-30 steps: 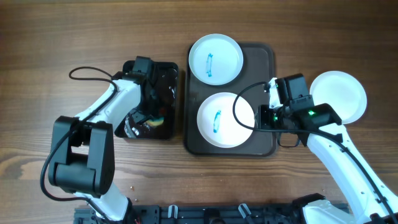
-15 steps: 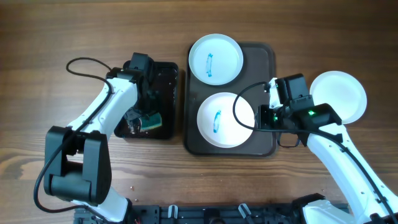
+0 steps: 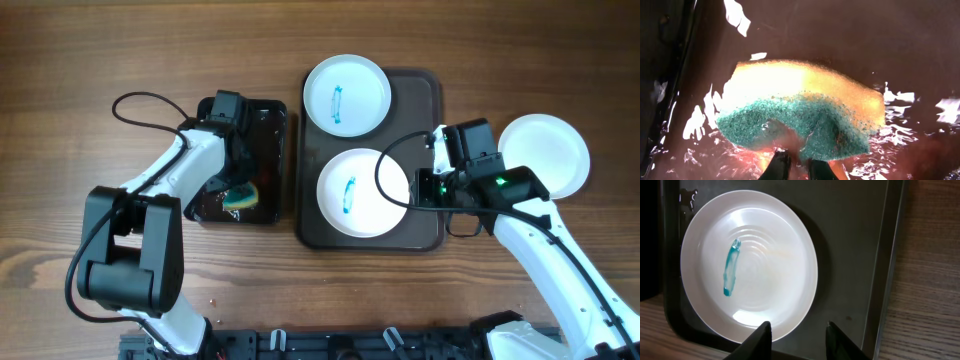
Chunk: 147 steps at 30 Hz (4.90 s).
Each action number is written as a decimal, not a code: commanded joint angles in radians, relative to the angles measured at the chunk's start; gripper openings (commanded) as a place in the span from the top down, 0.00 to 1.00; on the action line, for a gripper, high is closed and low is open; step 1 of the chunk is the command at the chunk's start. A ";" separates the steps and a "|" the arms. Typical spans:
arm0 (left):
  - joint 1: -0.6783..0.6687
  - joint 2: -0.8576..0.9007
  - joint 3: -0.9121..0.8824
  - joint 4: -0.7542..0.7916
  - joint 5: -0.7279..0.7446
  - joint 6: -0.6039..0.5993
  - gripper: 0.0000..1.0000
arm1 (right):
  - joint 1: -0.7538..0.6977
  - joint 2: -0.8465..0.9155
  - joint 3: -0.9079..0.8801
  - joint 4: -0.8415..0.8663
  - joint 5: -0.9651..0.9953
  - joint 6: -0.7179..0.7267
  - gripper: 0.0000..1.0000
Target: Clean dirty plates on tray and stack at the side
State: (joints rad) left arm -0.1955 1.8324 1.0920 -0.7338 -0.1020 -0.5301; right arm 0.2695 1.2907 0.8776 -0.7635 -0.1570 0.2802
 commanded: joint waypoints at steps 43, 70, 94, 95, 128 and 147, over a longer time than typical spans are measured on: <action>-0.418 0.106 0.300 0.089 0.396 0.156 0.96 | -0.064 0.486 -0.003 0.235 -0.069 0.036 0.96; -0.457 0.287 0.273 0.114 0.636 0.133 0.96 | -0.064 0.486 -0.003 0.229 -0.069 0.042 0.96; -0.399 0.253 0.262 -0.138 -0.086 0.074 0.96 | -0.064 0.486 -0.003 0.227 -0.068 0.061 0.96; -0.394 0.255 0.262 -0.130 -0.093 0.074 0.96 | -0.064 0.486 -0.003 0.227 -0.068 0.061 0.96; -0.363 0.273 0.262 -0.013 -0.060 -0.003 0.96 | -0.064 0.486 -0.003 0.214 -0.069 0.060 0.96; -0.366 0.024 0.302 -0.155 0.318 0.003 0.96 | -0.064 0.486 -0.003 0.206 -0.069 0.034 0.96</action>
State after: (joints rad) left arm -0.5911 1.9697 1.4014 -0.8639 0.1116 -0.5182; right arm 0.2173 1.7367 0.8967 -0.5339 -0.3180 0.3378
